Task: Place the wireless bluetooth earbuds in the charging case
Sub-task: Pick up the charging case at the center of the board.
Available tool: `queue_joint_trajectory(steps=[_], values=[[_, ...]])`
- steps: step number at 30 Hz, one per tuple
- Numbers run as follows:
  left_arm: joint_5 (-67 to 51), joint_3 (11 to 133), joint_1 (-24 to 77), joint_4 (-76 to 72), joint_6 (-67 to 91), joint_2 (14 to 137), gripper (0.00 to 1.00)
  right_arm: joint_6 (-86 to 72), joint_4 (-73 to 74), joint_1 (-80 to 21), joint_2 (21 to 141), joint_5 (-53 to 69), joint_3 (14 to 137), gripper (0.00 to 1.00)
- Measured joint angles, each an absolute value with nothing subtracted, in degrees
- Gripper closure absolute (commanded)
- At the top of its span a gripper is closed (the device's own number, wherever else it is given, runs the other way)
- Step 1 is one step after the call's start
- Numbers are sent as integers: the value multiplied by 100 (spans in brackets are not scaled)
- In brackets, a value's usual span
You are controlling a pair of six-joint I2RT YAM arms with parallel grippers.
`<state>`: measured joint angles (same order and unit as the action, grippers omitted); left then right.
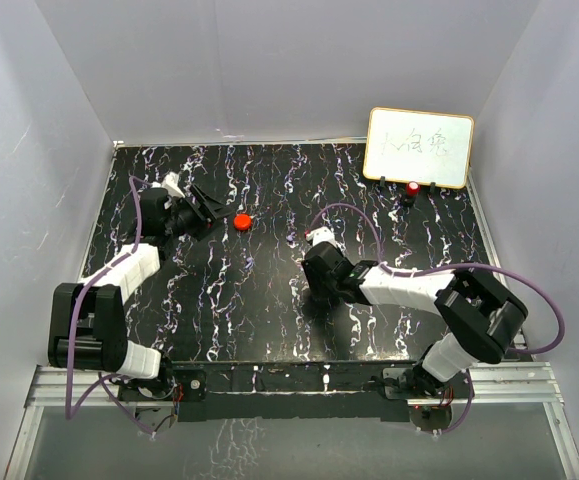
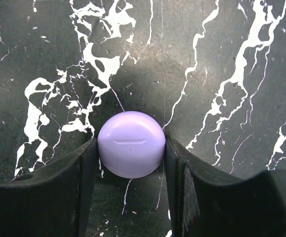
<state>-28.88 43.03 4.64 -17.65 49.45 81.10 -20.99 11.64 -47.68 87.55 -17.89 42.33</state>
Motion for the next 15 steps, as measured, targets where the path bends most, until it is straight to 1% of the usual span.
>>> queue_joint_trajectory(steps=[5,10,15], values=[[-3319,4329,484,-1802,4939,8160,35,-1457,886,-4790,8744,-1625,4274,74],[-3732,4340,510,-1846,4936,8219,35,-550,64,-4788,8691,-1166,4274,75],[-4130,4305,558,-2119,5011,8221,34,215,-915,-4683,8613,-401,4252,75]])
